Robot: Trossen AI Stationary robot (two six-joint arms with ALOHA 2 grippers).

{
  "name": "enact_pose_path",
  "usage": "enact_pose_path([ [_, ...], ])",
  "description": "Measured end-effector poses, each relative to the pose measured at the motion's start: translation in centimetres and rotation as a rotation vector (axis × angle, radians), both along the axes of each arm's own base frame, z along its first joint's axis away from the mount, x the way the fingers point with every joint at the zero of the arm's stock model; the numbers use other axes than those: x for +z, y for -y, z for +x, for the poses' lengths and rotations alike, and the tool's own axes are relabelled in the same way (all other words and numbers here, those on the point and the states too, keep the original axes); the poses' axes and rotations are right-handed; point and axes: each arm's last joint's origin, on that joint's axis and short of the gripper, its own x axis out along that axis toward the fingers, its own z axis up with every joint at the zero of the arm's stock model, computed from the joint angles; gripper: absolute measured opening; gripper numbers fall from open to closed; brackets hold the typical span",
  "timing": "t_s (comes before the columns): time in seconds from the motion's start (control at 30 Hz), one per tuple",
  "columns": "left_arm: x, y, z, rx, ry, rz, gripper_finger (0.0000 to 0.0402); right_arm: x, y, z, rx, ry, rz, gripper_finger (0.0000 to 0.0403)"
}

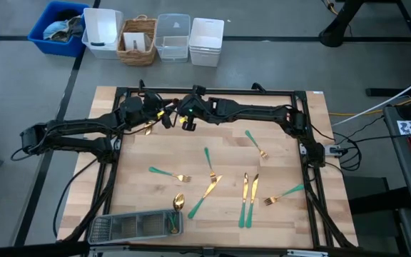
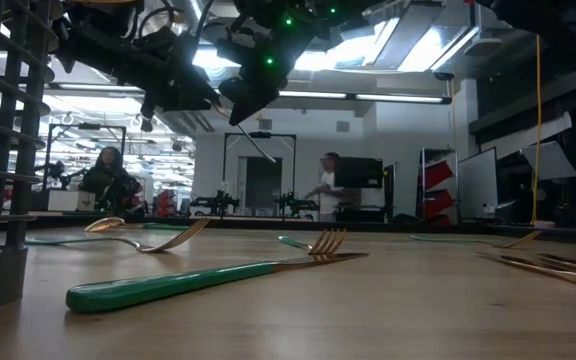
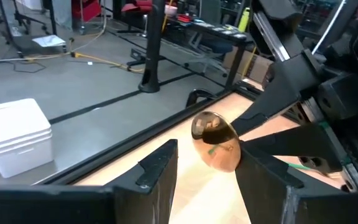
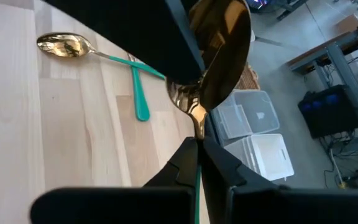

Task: Sort silverware
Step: Put the right spoon into the cutlery rack

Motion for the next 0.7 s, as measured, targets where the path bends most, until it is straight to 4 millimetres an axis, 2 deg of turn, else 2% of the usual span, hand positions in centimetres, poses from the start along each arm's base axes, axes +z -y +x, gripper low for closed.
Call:
enact_pose_path([
  [0.23,0.15,-0.06,-0.01,0.024,0.017,0.005,0.0126,-0.05,-0.09,0.07,0.027,0.016,0.045,0.0012],
  [0.63,-0.25,-0.23,0.16,0.041,-0.016,0.01,0.0012,-0.12,-0.1,0.1,0.026,0.028,0.074,0.0012],
  [0.7,-0.41,-0.29,0.26,0.041,-0.026,0.011,0.0007,-0.16,-0.1,0.08,0.025,0.025,0.075,0.0012],
])
